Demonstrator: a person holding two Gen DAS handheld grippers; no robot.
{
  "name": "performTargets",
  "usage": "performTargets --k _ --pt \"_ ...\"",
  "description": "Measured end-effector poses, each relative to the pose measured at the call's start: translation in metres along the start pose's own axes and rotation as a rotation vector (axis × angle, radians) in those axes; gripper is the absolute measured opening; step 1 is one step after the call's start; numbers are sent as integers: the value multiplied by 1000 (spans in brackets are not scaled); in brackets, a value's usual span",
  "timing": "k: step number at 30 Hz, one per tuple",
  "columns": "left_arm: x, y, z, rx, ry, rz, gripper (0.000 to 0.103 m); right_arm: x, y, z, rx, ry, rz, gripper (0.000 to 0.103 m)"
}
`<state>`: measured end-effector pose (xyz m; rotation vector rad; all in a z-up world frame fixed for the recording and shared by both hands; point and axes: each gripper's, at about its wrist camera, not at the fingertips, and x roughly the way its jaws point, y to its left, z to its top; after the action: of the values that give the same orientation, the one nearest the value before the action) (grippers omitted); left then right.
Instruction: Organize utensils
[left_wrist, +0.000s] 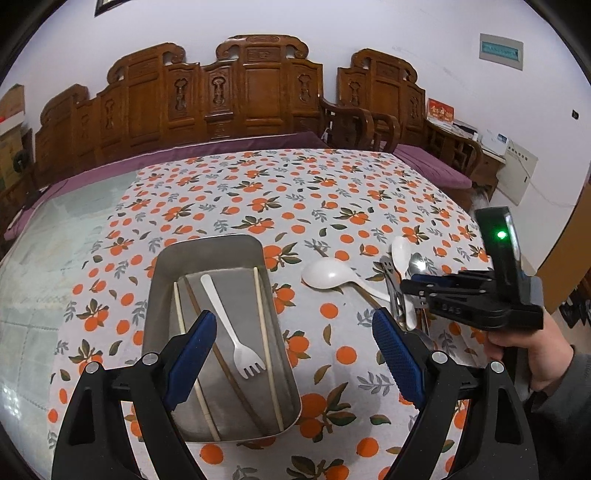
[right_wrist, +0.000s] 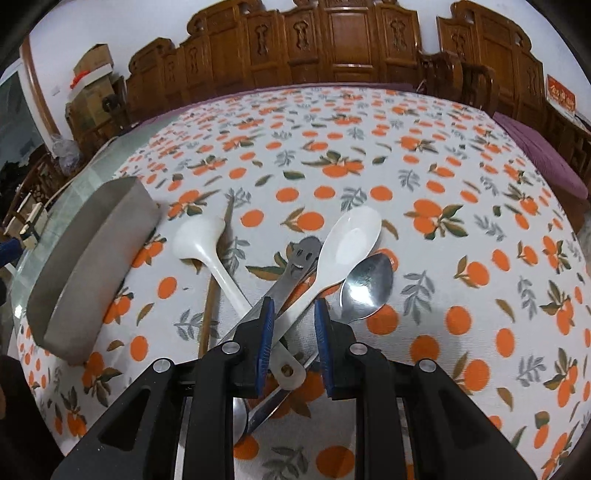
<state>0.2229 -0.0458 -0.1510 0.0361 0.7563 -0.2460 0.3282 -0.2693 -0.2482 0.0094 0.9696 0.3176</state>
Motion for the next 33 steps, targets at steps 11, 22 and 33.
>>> performTargets --k 11,22,33 --pt "1 -7 -1 18 3 -4 83 2 -10 -1 96 13 50 18" --pt "1 -18 -6 26 4 -1 83 -14 -13 1 84 -21 74 4" --pt "18 -44 -1 36 61 -11 83 -44 -35 11 84 -108 68 4"
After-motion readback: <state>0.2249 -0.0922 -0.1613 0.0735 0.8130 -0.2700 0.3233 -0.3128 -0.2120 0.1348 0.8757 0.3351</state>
